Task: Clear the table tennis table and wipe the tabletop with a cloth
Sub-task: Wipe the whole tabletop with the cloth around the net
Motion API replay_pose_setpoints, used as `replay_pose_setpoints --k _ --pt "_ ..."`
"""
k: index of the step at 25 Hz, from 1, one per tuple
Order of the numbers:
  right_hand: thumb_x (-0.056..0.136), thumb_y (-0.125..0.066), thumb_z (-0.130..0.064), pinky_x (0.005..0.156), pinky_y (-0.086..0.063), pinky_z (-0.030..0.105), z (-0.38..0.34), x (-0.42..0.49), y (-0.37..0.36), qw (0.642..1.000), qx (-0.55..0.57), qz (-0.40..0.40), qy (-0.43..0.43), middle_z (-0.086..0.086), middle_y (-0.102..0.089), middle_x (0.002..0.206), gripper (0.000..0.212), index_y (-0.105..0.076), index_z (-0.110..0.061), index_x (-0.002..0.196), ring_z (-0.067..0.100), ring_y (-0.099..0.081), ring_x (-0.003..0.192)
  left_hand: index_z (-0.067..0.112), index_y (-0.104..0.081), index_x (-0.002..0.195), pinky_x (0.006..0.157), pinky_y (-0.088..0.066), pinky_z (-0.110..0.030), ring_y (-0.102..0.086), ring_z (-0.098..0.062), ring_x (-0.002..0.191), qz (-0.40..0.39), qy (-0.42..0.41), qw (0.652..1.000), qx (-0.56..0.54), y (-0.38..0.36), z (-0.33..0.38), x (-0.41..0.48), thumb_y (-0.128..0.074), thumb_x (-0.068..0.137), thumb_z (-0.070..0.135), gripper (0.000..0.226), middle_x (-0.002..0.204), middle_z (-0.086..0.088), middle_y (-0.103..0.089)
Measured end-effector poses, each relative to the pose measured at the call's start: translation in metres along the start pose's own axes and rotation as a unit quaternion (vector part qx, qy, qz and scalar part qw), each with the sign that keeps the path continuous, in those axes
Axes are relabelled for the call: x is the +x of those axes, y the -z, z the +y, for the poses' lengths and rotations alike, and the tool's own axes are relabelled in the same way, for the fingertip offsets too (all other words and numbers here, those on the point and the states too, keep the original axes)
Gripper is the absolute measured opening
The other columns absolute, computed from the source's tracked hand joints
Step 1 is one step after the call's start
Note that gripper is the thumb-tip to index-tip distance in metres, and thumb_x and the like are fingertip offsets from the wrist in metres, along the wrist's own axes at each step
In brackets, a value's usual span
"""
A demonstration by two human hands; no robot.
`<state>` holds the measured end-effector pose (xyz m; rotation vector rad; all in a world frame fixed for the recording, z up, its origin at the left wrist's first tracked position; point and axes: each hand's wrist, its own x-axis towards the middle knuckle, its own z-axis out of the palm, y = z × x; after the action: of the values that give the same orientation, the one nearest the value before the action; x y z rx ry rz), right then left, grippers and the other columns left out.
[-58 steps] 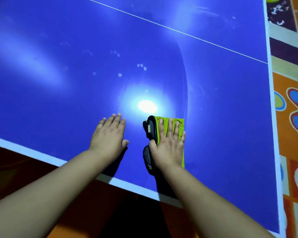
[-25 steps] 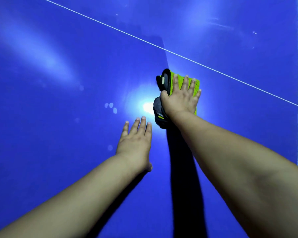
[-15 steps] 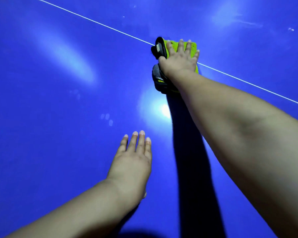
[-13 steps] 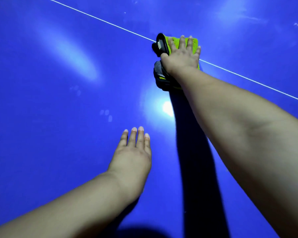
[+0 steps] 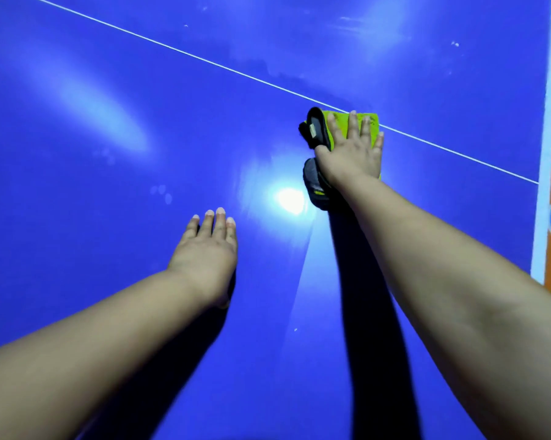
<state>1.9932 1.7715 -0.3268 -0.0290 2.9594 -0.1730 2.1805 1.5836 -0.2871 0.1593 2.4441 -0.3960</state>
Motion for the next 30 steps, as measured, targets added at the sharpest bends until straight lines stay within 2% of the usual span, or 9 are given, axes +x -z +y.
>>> replay_pose_setpoints --k 5,7,11,14,17,19,23,28,30 --pt "0.091 -0.034 -0.046 0.118 0.008 0.050 -0.016 -0.106 -0.023 1.000 -0.004 0.007 0.023 0.004 0.002 0.162 0.069 -0.006 -0.036 0.153 0.026 0.009 0.148 0.011 0.014 0.147 0.116 0.004 -0.046 0.014 -0.022 0.144 0.021 -0.005 0.997 -0.074 -0.009 -0.012 -0.008 -0.073 0.066 0.057 0.127 0.156 -0.008 0.017" --pt "0.090 -0.035 -0.046 0.118 0.007 0.050 -0.023 -0.152 -0.030 1.000 -0.007 0.005 0.015 0.004 0.003 0.162 0.071 -0.005 -0.035 0.153 0.026 0.009 0.148 0.013 0.011 0.148 0.115 0.006 -0.046 0.016 -0.021 0.143 0.057 0.005 0.994 -0.090 -0.016 -0.013 -0.017 -0.071 0.067 0.058 0.124 0.156 -0.007 0.016" --pt "0.089 -0.035 -0.048 0.117 0.008 0.051 -0.040 -0.245 -0.046 1.000 -0.012 -0.006 -0.006 0.004 0.005 0.162 0.073 -0.001 -0.034 0.153 0.025 0.011 0.148 0.010 0.003 0.149 0.115 0.006 -0.045 0.012 -0.021 0.144 0.187 0.028 0.977 -0.095 -0.051 -0.001 -0.055 -0.049 0.088 0.053 0.091 0.157 -0.009 0.009" --pt "0.088 -0.031 -0.049 0.117 0.011 0.050 -0.054 -0.310 -0.057 1.000 -0.006 -0.013 -0.017 0.004 0.008 0.162 0.075 0.002 -0.034 0.153 0.025 0.014 0.147 0.009 0.001 0.149 0.116 0.007 -0.042 0.011 -0.020 0.144 0.225 0.045 0.963 -0.140 -0.089 0.003 -0.095 -0.033 0.097 0.039 0.069 0.158 -0.008 0.006" --pt "0.079 -0.015 -0.049 0.117 0.012 0.050 -0.069 -0.377 -0.068 0.999 -0.019 -0.032 -0.017 0.004 0.009 0.161 0.078 0.003 -0.034 0.153 0.025 0.015 0.147 0.007 0.001 0.149 0.116 0.009 -0.041 0.011 -0.020 0.144 0.227 0.041 0.959 -0.161 -0.130 0.000 -0.142 -0.027 0.099 0.031 0.062 0.158 -0.009 0.006" --pt "0.073 -0.011 -0.049 0.117 0.011 0.050 -0.080 -0.421 -0.078 0.999 -0.019 -0.035 -0.015 0.005 0.005 0.162 0.082 -0.002 -0.033 0.153 0.026 0.012 0.148 0.007 0.002 0.149 0.116 0.010 -0.041 0.012 -0.020 0.144 0.217 0.036 0.961 -0.168 -0.156 -0.002 -0.171 -0.026 0.099 0.029 0.062 0.157 -0.009 0.007" --pt "0.070 -0.034 -0.045 0.113 -0.010 0.055 -0.101 -0.495 -0.092 1.000 -0.023 0.000 -0.017 0.013 -0.029 0.155 0.080 -0.037 -0.024 0.147 0.033 -0.022 0.144 0.007 0.004 0.149 0.115 0.010 -0.041 0.013 -0.019 0.144 0.191 0.029 0.960 -0.204 -0.184 0.002 -0.212 -0.030 0.098 0.031 0.065 0.157 -0.009 0.008" --pt "0.065 -0.041 -0.042 0.110 -0.016 0.056 -0.107 -0.572 -0.101 1.000 -0.011 -0.025 0.008 0.014 -0.031 0.154 0.083 -0.040 -0.023 0.145 0.034 -0.021 0.144 0.008 0.002 0.149 0.116 0.009 -0.041 0.012 -0.019 0.144 0.158 0.022 0.952 -0.263 -0.190 0.023 -0.244 -0.034 0.096 0.029 0.067 0.157 -0.007 0.008" --pt "0.064 -0.041 -0.042 0.110 -0.016 0.055 -0.102 -0.571 -0.100 0.999 -0.007 -0.035 0.014 0.012 -0.033 0.154 0.083 -0.038 -0.025 0.145 0.032 -0.021 0.143 0.010 0.000 0.149 0.115 0.008 -0.042 0.011 -0.019 0.144 0.159 0.021 0.950 -0.268 -0.182 0.026 -0.244 -0.035 0.096 0.031 0.067 0.158 -0.005 0.007"
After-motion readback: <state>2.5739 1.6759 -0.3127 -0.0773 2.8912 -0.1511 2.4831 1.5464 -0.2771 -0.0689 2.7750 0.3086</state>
